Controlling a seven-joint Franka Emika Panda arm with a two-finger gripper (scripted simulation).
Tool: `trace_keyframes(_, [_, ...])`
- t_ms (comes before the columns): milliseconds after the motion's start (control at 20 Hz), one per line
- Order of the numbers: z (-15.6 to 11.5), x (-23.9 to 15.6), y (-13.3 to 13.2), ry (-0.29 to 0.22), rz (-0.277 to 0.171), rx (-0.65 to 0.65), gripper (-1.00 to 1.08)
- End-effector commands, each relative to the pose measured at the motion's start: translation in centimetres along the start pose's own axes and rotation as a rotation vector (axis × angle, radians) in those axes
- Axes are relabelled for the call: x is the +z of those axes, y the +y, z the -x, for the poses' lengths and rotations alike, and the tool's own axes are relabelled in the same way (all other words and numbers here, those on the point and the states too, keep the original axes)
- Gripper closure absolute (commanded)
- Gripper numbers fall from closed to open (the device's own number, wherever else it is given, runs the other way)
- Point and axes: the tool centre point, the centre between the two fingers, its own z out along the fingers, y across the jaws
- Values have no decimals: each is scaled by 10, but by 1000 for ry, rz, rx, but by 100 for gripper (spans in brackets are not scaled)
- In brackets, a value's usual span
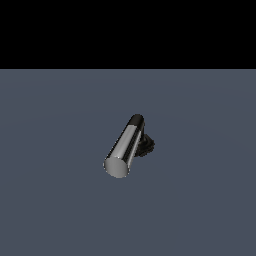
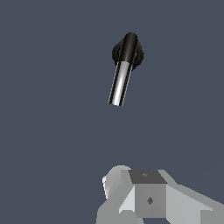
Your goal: Turn on the faucet by rotating a designated handle.
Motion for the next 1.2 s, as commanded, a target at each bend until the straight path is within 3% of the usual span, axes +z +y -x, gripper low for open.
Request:
trace_keyframes(0, [0,0,0,0,0,0,108])
trace_keyframes(550, [-5,29,-5,5,3,12,108])
trace_keyframes(1150, [-23,116,-20,19,14,47,108])
